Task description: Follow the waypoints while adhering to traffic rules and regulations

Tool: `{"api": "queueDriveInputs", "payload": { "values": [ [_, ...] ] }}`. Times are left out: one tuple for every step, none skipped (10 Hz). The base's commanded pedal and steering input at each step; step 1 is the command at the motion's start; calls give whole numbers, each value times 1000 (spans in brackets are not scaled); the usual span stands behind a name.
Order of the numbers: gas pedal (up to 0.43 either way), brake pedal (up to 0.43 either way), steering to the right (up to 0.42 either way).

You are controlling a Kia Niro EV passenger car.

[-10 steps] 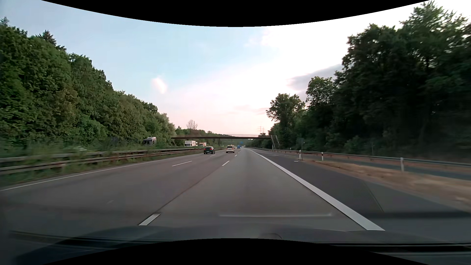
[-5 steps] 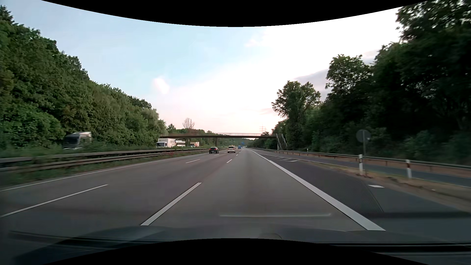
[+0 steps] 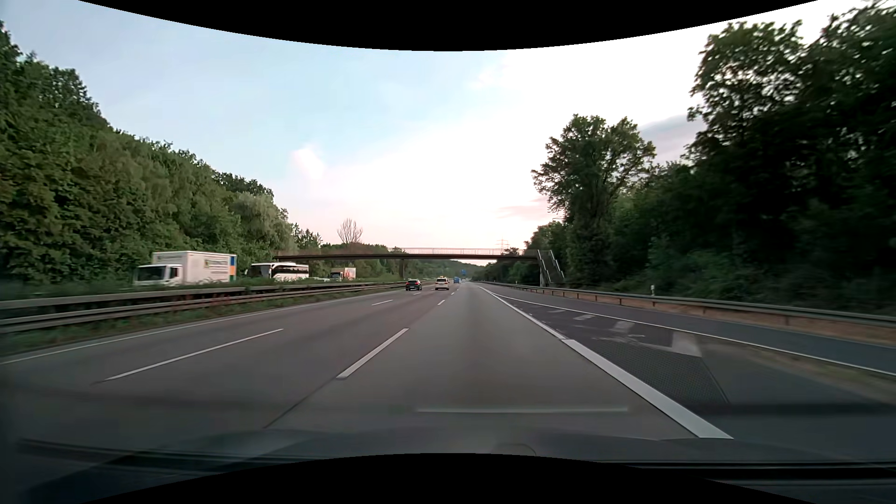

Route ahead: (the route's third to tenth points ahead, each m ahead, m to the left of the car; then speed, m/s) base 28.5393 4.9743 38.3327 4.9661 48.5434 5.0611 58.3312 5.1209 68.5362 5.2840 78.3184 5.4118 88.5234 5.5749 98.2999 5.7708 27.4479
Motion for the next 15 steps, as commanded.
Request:
{"api": "queueDriveInputs", "payload": {
  "values": [
    [87,0,-4],
    [87,0,-4],
    [87,0,-5],
    [98,0,-4],
    [98,0,-5],
    [98,0,-4],
    [98,0,-4],
    [98,0,-4],
    [98,0,-4],
    [98,0,-4],
    [98,0,-4],
    [98,0,-4],
    [98,0,-4],
    [98,0,-4],
    [98,0,-4]
  ]
}}
